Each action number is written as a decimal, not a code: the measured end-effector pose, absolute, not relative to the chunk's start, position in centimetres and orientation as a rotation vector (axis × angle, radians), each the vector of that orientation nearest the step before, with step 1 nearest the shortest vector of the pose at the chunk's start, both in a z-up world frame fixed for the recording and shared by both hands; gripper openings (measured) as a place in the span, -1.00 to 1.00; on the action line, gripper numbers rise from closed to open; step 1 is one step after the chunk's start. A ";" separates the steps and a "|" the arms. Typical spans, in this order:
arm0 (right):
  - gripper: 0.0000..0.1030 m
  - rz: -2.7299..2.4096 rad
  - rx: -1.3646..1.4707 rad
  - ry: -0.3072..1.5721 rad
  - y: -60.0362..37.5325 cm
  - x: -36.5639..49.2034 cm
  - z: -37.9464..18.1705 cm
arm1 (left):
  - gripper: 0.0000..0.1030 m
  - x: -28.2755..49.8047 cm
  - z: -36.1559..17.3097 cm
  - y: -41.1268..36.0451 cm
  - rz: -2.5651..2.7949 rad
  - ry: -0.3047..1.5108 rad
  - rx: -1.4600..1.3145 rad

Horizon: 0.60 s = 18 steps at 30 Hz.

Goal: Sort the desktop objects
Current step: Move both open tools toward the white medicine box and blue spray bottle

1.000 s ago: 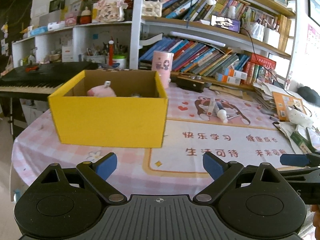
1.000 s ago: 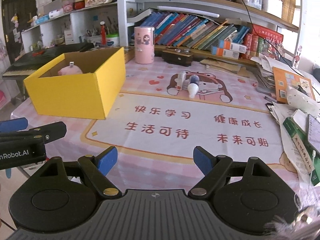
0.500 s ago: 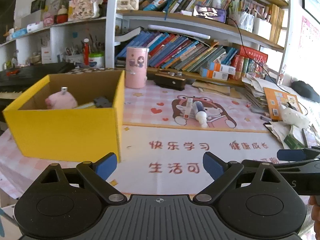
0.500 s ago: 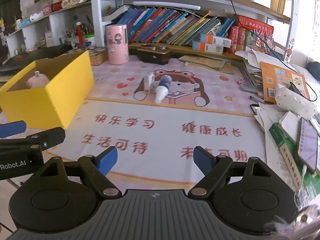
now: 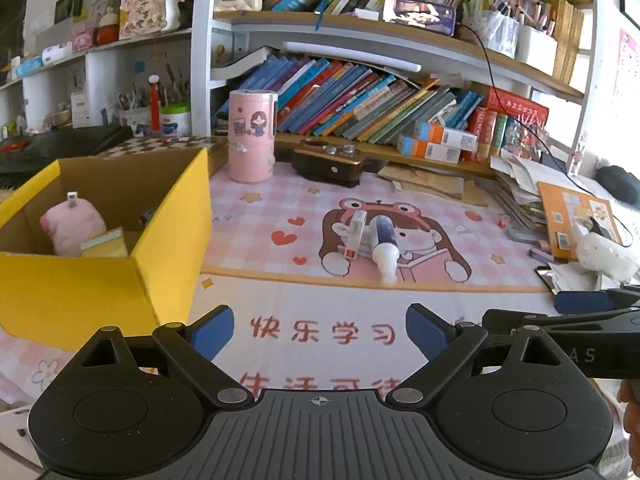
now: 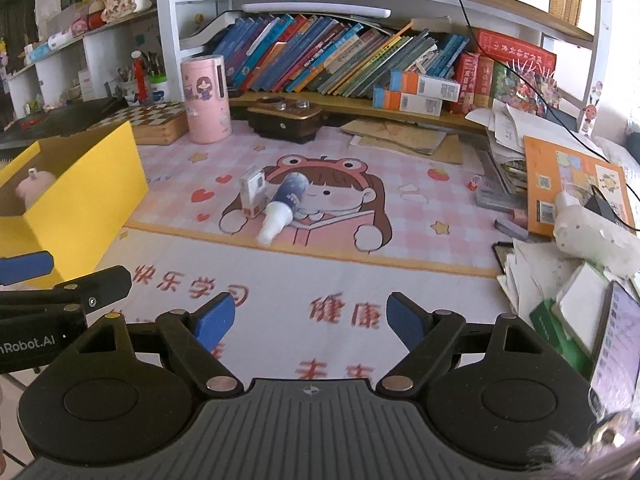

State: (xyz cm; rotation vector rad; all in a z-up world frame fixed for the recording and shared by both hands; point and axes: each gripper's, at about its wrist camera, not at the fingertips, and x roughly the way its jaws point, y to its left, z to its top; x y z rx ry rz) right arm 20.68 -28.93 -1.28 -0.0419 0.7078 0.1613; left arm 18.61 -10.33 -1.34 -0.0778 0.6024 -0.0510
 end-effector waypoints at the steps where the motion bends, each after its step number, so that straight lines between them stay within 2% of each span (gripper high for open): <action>1: 0.59 0.165 -0.041 0.708 -29.2 21.1 -1.3 | 0.84 18.9 -1.3 -10.5 -0.048 0.601 -0.079; 18: 0.59 0.204 0.001 0.654 -32.4 27.8 -1.1 | 0.83 24.5 -1.7 -14.2 -0.006 0.595 -0.003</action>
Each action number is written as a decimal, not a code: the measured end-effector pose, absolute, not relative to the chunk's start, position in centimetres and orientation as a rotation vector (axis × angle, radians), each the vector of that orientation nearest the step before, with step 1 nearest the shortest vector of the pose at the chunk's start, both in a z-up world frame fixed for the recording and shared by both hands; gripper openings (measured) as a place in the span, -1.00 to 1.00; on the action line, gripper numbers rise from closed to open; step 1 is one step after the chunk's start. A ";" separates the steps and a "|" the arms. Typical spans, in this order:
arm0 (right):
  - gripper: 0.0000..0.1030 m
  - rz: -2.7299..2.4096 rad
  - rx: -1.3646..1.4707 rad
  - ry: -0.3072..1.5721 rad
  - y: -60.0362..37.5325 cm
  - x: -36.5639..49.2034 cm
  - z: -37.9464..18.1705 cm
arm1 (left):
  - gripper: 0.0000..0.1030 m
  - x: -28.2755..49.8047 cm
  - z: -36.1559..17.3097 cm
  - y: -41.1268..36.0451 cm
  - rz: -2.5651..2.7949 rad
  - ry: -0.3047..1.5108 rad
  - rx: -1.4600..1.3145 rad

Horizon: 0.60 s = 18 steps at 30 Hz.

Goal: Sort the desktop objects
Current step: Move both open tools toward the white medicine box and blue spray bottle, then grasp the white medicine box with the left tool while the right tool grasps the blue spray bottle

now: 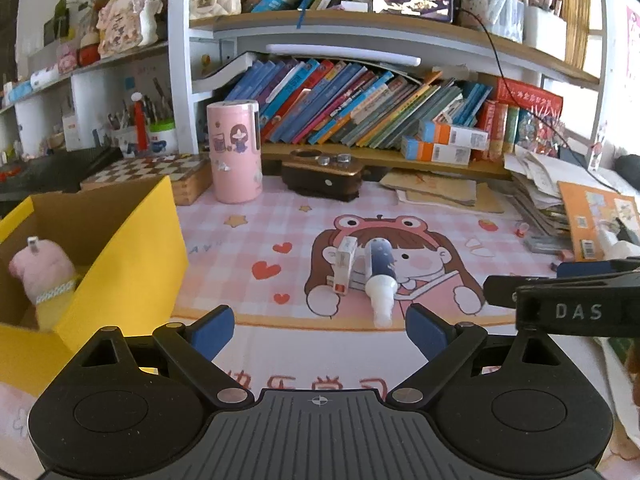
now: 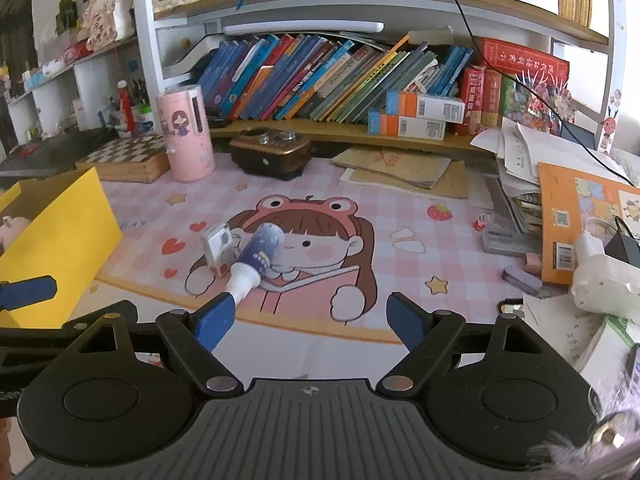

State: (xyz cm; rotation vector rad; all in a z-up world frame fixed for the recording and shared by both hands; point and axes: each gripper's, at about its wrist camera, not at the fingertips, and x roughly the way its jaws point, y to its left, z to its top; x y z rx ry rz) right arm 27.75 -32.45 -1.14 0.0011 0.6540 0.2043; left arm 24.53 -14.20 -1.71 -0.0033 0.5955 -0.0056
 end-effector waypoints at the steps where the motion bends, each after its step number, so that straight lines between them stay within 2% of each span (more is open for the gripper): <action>1: 0.59 0.205 0.002 0.656 -32.6 28.1 -1.2 | 0.82 25.0 -1.9 -14.4 -0.004 0.596 0.005; 5: 0.57 0.190 0.004 0.665 -33.0 29.3 -1.4 | 0.79 26.7 -2.3 -14.9 -0.002 0.594 0.026; 10: 0.57 0.189 0.006 0.669 -33.4 30.8 -1.8 | 0.62 28.9 -2.8 -15.3 -0.004 0.591 0.038; 15: 0.57 0.195 0.001 0.672 -33.4 31.8 -2.0 | 0.54 30.9 -3.3 -15.4 -0.005 0.590 0.024; 18: 0.57 0.190 0.001 0.684 -33.7 32.2 -2.3 | 0.28 32.4 -3.8 -15.5 -0.016 0.600 0.013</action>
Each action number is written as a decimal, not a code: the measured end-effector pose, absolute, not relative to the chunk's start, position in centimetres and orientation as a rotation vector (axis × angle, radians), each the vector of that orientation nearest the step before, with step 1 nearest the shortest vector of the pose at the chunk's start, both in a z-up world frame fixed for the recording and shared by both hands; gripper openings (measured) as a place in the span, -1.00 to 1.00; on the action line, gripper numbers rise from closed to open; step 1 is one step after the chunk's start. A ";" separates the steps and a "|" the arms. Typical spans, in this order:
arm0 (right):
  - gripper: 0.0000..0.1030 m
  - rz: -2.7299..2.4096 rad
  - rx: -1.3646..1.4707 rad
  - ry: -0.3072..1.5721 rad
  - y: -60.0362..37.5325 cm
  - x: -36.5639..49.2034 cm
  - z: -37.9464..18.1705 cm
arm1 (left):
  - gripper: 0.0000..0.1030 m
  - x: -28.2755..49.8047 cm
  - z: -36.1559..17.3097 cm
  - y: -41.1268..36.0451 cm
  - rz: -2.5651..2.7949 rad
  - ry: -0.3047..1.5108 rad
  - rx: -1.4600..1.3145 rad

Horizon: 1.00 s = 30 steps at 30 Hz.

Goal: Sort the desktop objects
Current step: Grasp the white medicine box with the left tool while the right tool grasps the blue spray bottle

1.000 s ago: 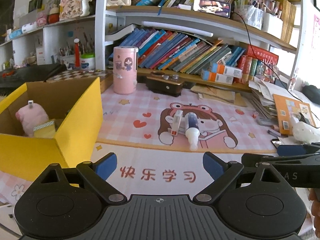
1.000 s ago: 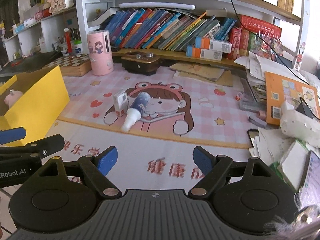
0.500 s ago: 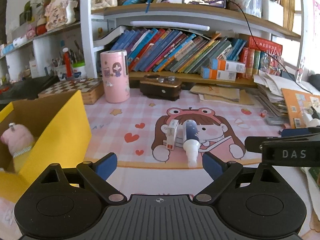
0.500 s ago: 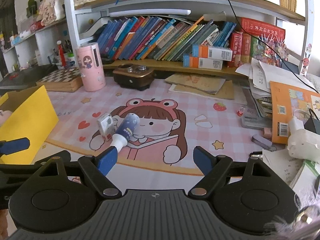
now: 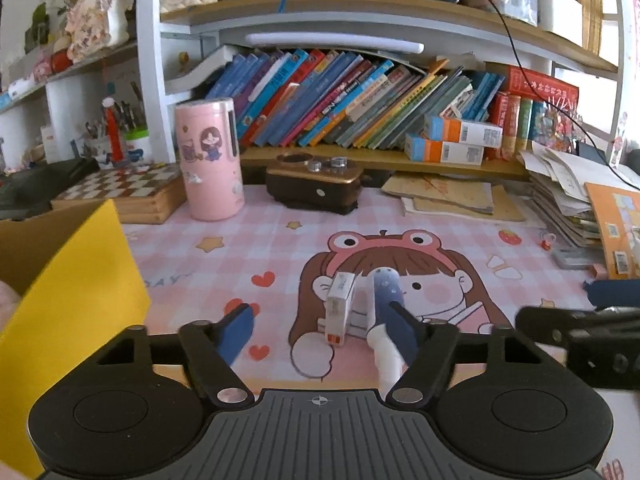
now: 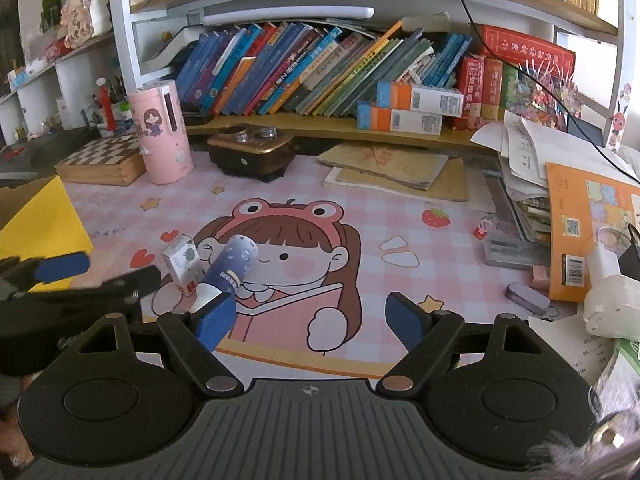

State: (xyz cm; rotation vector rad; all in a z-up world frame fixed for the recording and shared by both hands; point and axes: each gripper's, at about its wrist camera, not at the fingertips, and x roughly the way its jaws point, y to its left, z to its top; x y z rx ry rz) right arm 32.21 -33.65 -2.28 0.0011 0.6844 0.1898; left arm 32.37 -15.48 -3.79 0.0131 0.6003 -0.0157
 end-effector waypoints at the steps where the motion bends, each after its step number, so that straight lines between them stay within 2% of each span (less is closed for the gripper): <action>1: 0.57 0.188 0.001 0.688 -33.8 32.4 -2.3 | 0.14 33.0 -4.0 -15.4 -0.017 0.614 -0.005; 10: 0.57 0.186 -0.010 0.713 -34.1 33.2 -2.8 | -0.35 37.2 -6.2 -15.9 -0.027 0.669 -0.022; 12: 0.57 0.193 -0.008 0.718 -34.0 33.4 -2.9 | -0.38 37.9 -6.7 -15.9 -0.014 0.703 -0.031; 14: 0.57 0.204 -0.006 0.727 -33.8 33.7 -3.0 | -0.58 38.3 -7.2 -15.7 -0.011 0.730 -0.045; 15: 0.57 0.209 -0.005 0.730 -33.7 33.8 -3.1 | -0.60 38.4 -7.3 -15.5 -0.011 0.739 -0.047; 17: 0.57 0.223 -0.007 0.737 -33.2 34.3 -3.3 | -0.76 38.2 -7.3 -15.1 -0.019 0.737 -0.056; 30: 0.51 0.355 -0.031 0.797 -27.7 39.2 -6.0 | -0.75 31.5 -2.8 -9.1 0.080 0.668 -0.215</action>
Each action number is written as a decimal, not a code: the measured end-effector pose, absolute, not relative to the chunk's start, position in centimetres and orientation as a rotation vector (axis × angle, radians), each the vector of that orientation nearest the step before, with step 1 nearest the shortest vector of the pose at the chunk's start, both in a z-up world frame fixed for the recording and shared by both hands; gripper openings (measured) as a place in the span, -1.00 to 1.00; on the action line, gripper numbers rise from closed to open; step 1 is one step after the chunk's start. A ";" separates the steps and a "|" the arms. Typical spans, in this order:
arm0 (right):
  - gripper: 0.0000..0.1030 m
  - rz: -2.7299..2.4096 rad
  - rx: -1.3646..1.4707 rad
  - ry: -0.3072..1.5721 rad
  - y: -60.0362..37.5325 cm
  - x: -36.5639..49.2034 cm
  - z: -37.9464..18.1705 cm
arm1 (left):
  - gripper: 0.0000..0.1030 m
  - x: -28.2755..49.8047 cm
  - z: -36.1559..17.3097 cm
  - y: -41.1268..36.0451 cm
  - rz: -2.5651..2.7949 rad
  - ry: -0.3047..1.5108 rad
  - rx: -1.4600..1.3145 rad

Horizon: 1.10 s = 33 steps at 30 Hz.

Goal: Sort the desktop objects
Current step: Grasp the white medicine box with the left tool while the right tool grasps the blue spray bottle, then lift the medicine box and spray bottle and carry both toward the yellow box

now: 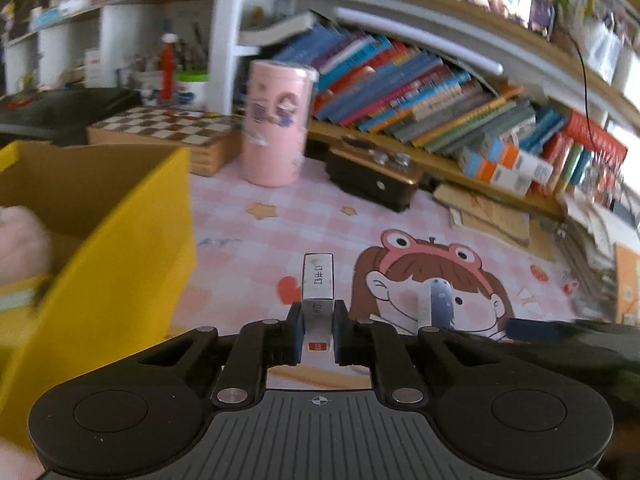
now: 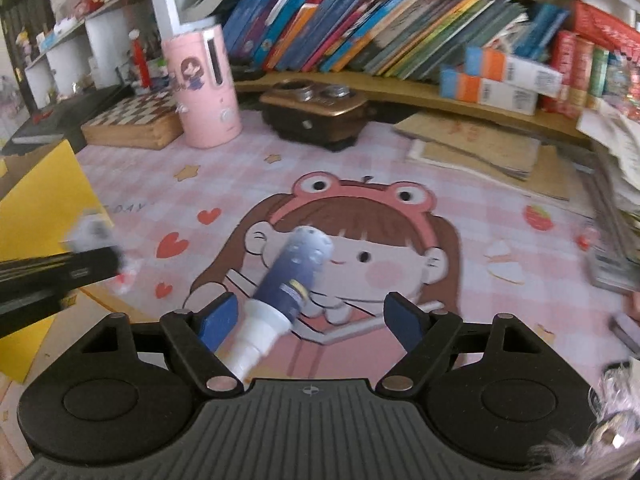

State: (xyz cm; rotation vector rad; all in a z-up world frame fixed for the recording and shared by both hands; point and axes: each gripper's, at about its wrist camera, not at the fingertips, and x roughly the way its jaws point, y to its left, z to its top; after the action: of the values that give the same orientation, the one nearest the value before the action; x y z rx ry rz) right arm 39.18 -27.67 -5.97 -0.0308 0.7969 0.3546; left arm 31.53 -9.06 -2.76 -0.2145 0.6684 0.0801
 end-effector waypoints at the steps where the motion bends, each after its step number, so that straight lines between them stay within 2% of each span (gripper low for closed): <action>1: 0.47 0.357 -0.034 0.806 -27.1 39.7 -6.3 | -0.75 30.9 -2.4 -8.8 0.086 0.664 -0.217; 6: 0.23 0.355 -0.042 0.850 -25.3 41.8 -7.6 | -0.75 27.9 -1.3 -8.1 0.122 0.647 -0.235; 7: 0.11 0.351 -0.047 0.862 -25.1 42.1 -7.9 | -0.75 27.4 -1.2 -8.1 0.125 0.644 -0.243; 12: -0.16 0.349 -0.094 0.843 -24.2 42.5 -8.4 | -0.75 26.3 -0.5 -8.0 0.122 0.622 -0.241; 14: -0.39 0.358 -0.134 0.827 -24.0 42.4 -8.5 | -0.75 26.2 -0.2 -8.0 0.112 0.608 -0.240; 22: -0.42 0.392 -0.096 0.855 -25.4 41.2 -7.6 | -0.75 25.6 0.5 -8.4 0.068 0.568 -0.237; 33: -0.42 0.448 -0.002 0.786 -27.7 35.6 -2.4 | -0.75 23.4 1.2 -7.7 0.032 0.539 -0.269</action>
State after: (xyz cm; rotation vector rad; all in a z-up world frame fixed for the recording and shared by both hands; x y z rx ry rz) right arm 35.62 -27.70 -2.41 -0.0017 0.7856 0.4484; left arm 23.44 -7.71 1.22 -0.2689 0.5394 0.0317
